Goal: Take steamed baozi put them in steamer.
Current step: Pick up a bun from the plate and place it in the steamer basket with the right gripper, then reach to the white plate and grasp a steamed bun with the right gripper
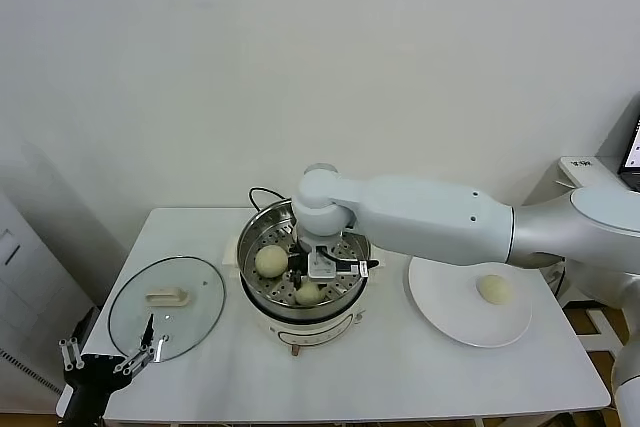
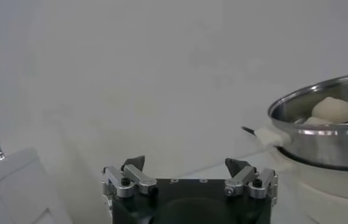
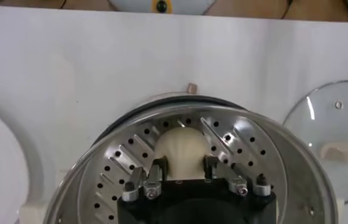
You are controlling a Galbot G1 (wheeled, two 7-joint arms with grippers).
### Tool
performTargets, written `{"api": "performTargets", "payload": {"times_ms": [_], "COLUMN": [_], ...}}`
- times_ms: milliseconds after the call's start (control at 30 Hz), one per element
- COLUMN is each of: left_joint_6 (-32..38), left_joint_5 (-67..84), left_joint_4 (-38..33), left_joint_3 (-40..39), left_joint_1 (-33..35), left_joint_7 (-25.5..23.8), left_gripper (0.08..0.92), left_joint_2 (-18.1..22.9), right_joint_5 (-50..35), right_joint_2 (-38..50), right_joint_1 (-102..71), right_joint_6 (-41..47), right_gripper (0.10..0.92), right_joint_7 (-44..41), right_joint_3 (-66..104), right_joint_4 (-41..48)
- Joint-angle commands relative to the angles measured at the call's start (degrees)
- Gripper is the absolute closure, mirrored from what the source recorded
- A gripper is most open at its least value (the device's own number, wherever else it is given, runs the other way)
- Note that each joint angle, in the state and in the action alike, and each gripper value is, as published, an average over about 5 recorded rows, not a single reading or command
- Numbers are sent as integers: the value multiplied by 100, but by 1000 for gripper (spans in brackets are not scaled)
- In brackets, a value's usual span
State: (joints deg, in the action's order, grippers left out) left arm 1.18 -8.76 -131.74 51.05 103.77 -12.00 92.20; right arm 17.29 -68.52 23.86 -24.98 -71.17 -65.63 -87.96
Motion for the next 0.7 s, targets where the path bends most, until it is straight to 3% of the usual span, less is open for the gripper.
{"api": "performTargets", "payload": {"times_ms": [33, 233, 333, 500, 600, 700], "left_joint_6": [-8, -13, -13, -7, -1, 22], "left_joint_5": [3, -5, -10, -27, -37, -84], "left_joint_4": [5, -5, -13, -16, -15, -17], "left_joint_3": [11, 2, -8, -40, -64, -81], "left_joint_1": [-2, -28, -49, -80, -78, -86], "left_joint_7": [-5, -13, -15, -16, -16, -21], "left_gripper": [177, 177, 177, 177, 177, 177], "left_joint_2": [143, 128, 120, 111, 110, 95], "right_joint_5": [63, -746, -1358, -3305, -3230, -2561], "right_joint_2": [-39, 369, 740, 1508, 1890, 2309], "right_joint_1": [32, 651, 952, 1464, 1275, 786], "right_joint_6": [-84, 523, 1399, 3262, 3413, 3255], "right_gripper": [450, 279, 221, 203, 203, 203], "right_joint_7": [13, 149, 415, 628, 352, 178], "right_joint_3": [132, 420, 525, -95, -143, 161], "right_joint_4": [29, 340, 797, 1669, 2199, 2660]}}
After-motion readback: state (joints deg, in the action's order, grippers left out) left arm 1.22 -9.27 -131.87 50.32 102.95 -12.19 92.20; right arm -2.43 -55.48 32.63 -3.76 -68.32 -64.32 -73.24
